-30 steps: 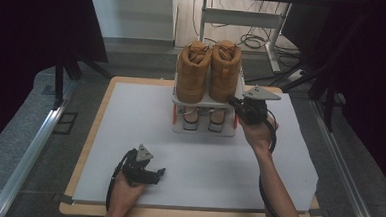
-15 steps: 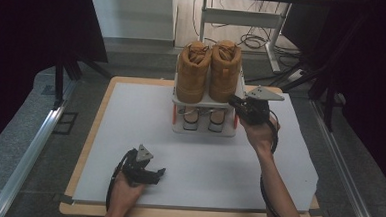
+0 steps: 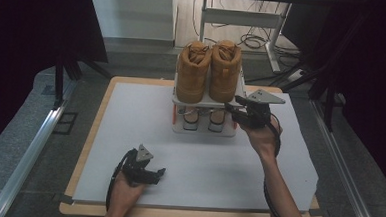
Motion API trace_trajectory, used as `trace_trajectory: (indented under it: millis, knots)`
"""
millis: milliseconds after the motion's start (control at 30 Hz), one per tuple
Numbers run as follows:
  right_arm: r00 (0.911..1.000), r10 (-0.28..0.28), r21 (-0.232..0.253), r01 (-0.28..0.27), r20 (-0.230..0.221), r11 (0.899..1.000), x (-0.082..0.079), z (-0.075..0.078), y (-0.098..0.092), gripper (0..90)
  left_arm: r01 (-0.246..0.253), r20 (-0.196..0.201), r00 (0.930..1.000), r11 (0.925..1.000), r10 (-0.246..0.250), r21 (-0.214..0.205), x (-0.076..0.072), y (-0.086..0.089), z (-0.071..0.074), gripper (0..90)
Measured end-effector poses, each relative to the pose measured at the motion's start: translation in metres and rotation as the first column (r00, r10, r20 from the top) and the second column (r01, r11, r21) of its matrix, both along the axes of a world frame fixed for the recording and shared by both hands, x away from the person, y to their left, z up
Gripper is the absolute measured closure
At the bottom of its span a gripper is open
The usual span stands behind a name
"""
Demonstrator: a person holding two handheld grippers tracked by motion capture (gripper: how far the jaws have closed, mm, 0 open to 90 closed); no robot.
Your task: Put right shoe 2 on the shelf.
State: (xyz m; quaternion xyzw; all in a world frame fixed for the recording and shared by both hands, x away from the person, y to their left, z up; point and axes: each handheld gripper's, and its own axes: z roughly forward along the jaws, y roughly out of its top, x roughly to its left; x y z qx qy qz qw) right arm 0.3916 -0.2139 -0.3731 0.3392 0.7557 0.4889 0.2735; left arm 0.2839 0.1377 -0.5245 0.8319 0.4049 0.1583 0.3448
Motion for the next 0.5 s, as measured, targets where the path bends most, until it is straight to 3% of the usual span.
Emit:
trace_trajectory:
  millis: [500]
  knots:
    - [0.9999, 0.013, 0.020, -0.013, -0.006, 1.000, -0.012, 0.000, -0.008, 33.0, -0.001, 0.000, 1.0000, 1.0000, 0.001, 0.000, 0.000, 0.000, 0.000, 14.5]
